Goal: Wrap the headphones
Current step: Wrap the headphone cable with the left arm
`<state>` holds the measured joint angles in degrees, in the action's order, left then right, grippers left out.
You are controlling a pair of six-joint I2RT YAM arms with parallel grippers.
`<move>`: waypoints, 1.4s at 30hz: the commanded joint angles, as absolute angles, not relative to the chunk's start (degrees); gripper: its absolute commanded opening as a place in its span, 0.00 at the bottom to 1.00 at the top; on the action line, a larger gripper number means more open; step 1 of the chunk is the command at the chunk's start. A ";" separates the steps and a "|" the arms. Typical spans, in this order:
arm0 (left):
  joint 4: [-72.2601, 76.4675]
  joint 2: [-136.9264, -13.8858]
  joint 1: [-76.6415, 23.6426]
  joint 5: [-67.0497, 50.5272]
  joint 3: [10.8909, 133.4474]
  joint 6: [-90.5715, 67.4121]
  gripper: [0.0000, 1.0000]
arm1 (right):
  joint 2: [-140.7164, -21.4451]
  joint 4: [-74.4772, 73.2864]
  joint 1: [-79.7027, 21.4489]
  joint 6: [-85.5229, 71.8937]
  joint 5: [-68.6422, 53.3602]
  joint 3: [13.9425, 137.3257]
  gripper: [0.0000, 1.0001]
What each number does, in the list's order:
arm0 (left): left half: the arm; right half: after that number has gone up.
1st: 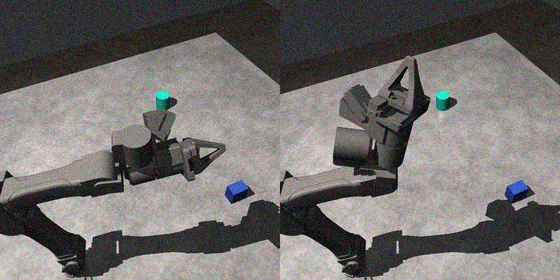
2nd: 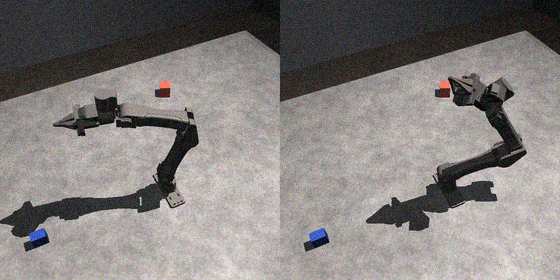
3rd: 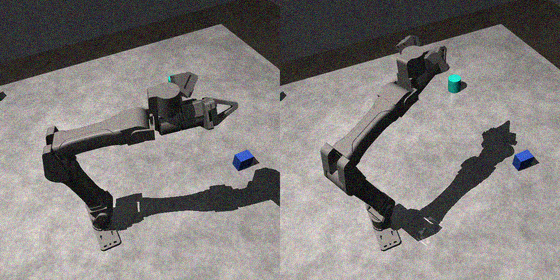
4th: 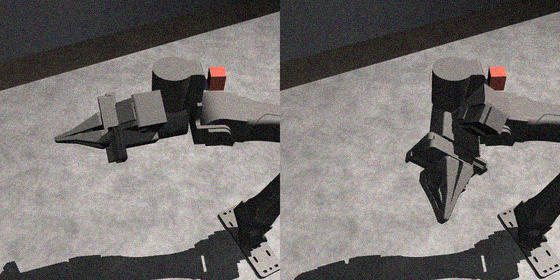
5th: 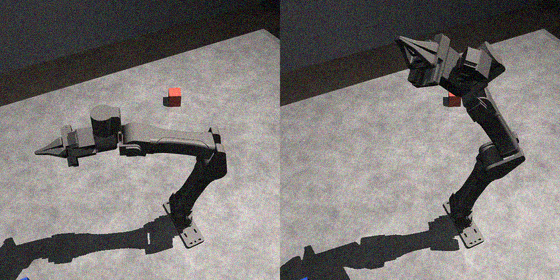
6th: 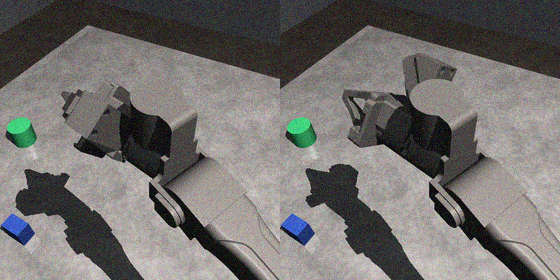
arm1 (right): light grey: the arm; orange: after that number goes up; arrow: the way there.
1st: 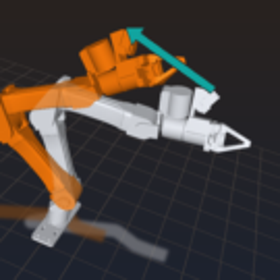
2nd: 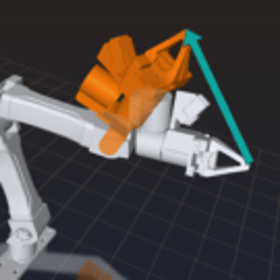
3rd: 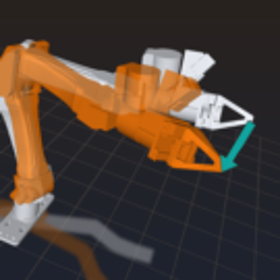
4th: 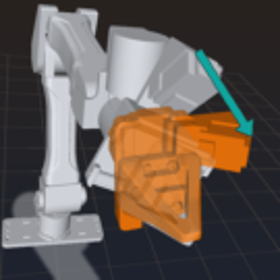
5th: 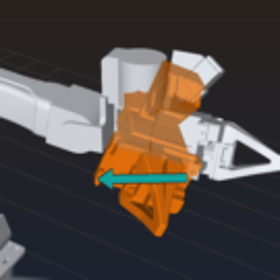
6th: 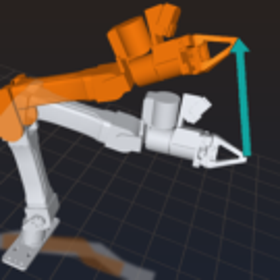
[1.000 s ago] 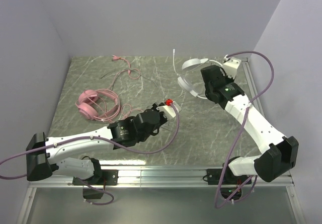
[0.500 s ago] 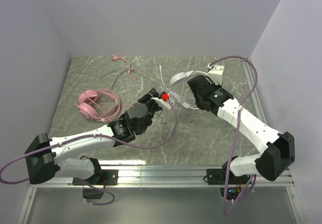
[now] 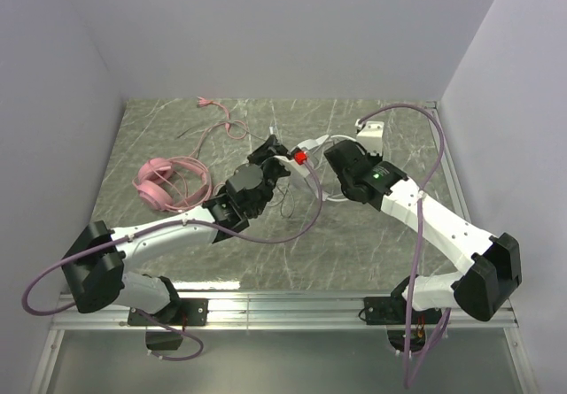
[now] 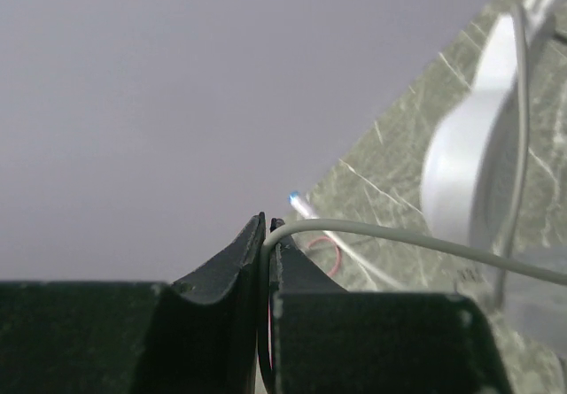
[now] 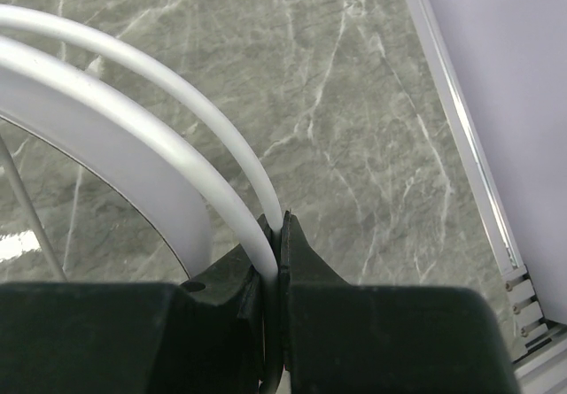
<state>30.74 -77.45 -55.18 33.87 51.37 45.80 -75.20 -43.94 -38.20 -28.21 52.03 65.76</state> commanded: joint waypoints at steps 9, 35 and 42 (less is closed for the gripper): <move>37.45 -80.06 -48.17 21.36 58.26 49.75 0.12 | -70.40 -42.89 -39.81 -25.84 46.59 64.95 0.00; 55.71 -83.06 -42.28 19.69 56.51 48.16 0.16 | -69.52 -42.89 -40.34 -24.26 40.96 64.25 0.00; 57.13 -85.42 -42.28 20.21 59.76 51.15 0.17 | -69.87 -43.59 -40.96 -24.43 40.43 64.78 0.00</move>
